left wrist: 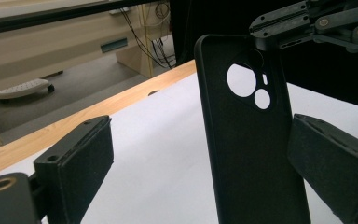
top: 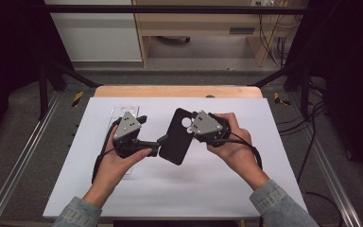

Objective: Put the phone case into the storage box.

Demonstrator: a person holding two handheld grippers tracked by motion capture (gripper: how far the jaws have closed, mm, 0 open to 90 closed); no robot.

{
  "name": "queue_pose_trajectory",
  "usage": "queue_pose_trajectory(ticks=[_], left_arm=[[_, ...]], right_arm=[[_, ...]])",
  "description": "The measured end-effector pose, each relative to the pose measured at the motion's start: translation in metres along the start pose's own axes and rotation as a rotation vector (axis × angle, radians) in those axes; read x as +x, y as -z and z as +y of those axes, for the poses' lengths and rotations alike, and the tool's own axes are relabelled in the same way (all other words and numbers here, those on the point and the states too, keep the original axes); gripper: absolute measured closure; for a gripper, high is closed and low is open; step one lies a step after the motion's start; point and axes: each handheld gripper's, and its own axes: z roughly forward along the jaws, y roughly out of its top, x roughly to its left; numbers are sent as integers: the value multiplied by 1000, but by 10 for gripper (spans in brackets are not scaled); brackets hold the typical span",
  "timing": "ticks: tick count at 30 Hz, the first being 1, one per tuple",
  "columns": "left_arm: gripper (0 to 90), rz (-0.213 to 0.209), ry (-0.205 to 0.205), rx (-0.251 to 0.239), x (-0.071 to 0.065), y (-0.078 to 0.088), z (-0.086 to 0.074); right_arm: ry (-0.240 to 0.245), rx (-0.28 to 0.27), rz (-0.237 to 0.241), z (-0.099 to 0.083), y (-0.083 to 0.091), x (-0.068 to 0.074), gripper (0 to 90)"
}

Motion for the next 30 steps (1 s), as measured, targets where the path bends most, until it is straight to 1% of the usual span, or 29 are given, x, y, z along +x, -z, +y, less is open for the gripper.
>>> queue_pose_trajectory(ticks=[5,14,16,19,21,23,26,28,30], left_arm=[[125,-10,-4,3,1,0,2],[208,-25,9,15,5,-4,2],[269,-24,2,15,5,-4,3],[322,-28,3,25,6,-5,5],[347,-37,10,35,7,-7,6],[400,-52,18,53,7,-9,8],[449,-63,32,73,7,-13,10],[468,-71,34,90,7,-16,11],[475,-65,29,106,7,-19,12]], right_arm=[[19,-15,8,5,0,7,881],[63,-35,-7,10,1,18,880],[69,-37,-10,10,0,19,881],[71,-38,-10,9,-1,22,881],[75,-39,-10,9,-1,23,881],[78,-40,-8,8,-2,24,881],[89,-37,-5,8,-3,27,881],[92,-34,-3,8,-4,29,881],[98,-37,-1,8,-5,31,881]])
